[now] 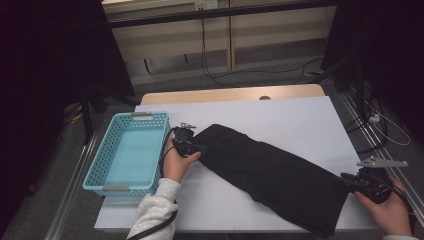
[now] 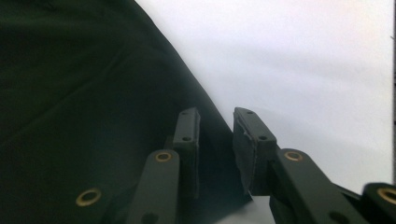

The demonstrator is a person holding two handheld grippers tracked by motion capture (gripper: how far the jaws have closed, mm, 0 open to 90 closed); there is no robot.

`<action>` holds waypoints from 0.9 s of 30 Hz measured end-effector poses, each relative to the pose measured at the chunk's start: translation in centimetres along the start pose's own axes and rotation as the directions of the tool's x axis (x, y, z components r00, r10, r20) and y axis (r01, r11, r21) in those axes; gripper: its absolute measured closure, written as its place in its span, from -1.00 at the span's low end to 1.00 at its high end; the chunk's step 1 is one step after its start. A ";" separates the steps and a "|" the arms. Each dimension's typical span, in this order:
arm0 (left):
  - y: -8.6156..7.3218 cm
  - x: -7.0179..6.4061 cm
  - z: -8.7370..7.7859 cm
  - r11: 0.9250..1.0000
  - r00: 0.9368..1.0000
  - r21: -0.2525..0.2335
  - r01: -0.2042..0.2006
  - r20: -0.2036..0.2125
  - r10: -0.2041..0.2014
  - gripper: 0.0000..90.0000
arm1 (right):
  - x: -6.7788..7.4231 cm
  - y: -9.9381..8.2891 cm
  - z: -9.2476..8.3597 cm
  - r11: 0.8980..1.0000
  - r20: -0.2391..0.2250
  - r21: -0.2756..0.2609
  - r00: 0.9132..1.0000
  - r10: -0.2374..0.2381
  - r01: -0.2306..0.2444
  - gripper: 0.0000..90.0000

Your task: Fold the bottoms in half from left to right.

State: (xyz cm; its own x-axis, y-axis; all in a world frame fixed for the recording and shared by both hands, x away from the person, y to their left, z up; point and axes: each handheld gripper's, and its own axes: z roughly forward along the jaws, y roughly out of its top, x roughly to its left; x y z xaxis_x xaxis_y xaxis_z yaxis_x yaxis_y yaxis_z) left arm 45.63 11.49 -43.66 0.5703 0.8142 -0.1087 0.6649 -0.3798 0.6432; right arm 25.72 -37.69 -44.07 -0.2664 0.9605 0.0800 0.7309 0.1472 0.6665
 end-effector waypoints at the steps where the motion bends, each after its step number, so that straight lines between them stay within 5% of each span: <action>1: 0.0 -0.1 0.1 1.000 1.000 0.002 0.000 0.007 0.000 -0.55 | -0.1 -0.1 0.0 1.000 0.000 0.000 1.000 -0.001 0.001 0.66; 4: 0.0 -0.2 0.2 1.000 1.000 0.004 -0.003 0.006 0.003 -0.55 | -0.2 -0.2 -0.5 1.000 0.002 -0.002 1.000 0.013 -0.013 0.91; 9: 0.2 -0.2 0.0 1.000 1.000 -0.009 -0.001 0.012 0.001 -0.55 | -0.2 -0.2 -0.3 1.000 -0.017 0.007 1.000 0.017 -0.016 0.93; 15: 0.2 -0.3 -0.1 1.000 1.000 -0.013 -0.005 0.007 0.005 -0.55 | -0.6 -0.2 -0.8 0.999 0.021 -0.027 1.000 0.019 -0.019 0.69; 19: 0.2 -0.5 0.2 1.000 1.000 -0.003 -0.011 0.012 0.011 -0.55 | -0.9 -0.7 -0.1 0.999 0.022 0.000 0.999 0.037 -0.037 0.62; 27: 0.3 -0.9 0.5 1.000 0.999 -0.001 -0.027 0.018 0.027 -0.55 | -1.0 -0.5 -0.3 0.999 -0.009 0.006 0.999 0.047 -0.047 0.97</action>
State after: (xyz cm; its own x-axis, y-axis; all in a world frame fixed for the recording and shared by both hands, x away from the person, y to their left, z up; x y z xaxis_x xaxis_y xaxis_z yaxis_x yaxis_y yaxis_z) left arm 45.56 10.47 -43.72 0.5967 0.7955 -0.1051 0.6485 -0.4010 0.6470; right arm 25.46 -38.79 -44.25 -0.2375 0.9643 0.1174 0.7464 0.1038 0.6573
